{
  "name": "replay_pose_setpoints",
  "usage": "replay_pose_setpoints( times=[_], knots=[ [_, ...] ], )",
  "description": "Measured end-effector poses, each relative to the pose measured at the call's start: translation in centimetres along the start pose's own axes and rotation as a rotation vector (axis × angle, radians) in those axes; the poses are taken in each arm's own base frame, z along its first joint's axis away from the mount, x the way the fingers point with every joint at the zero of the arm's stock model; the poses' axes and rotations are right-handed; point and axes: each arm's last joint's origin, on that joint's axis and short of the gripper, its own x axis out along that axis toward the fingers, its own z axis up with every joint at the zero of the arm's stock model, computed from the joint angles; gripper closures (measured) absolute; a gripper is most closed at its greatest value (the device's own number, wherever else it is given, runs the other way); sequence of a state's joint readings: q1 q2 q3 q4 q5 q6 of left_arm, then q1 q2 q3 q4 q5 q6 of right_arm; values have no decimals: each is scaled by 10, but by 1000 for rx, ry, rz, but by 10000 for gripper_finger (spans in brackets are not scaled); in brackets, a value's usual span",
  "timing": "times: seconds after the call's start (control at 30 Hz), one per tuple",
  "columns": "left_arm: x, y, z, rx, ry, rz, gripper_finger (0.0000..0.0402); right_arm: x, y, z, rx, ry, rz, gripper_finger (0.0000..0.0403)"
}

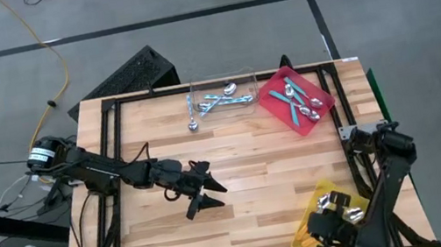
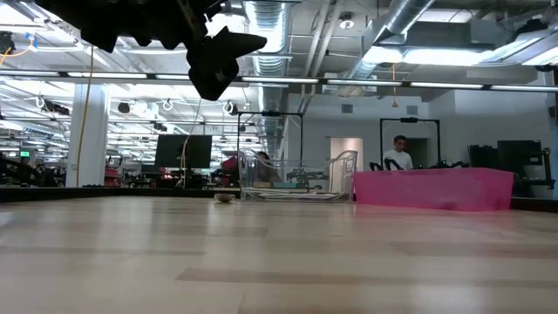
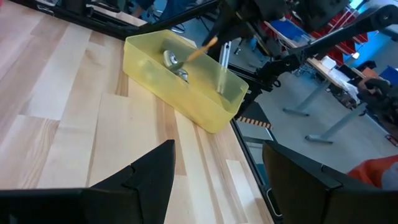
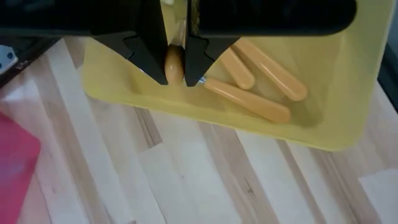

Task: Sort silverware by color (type)
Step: Put the orange spoon into the yellow bin

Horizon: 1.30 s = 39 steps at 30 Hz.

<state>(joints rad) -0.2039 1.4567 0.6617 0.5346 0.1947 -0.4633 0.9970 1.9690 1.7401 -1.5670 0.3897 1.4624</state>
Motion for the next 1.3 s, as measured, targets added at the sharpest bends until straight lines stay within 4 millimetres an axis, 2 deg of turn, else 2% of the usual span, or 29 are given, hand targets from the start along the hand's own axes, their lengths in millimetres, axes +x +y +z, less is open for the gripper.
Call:
replay_pose_setpoints(
  times=[0.3,0.67,1.03,1.3],
  knots=[
    [0,0,-1,5,5,3,178,7,9,-13,-28,-23,-34,341],
    [0,0,-1,5,7,3,178,6,9,-17,-40,-29,-23,334],
    [0,0,-1,5,6,3,178,6,11,-16,-87,-38,-12,330],
    [0,0,-1,5,6,3,178,10,8,-7,-148,-57,-47,332]
  ],
)
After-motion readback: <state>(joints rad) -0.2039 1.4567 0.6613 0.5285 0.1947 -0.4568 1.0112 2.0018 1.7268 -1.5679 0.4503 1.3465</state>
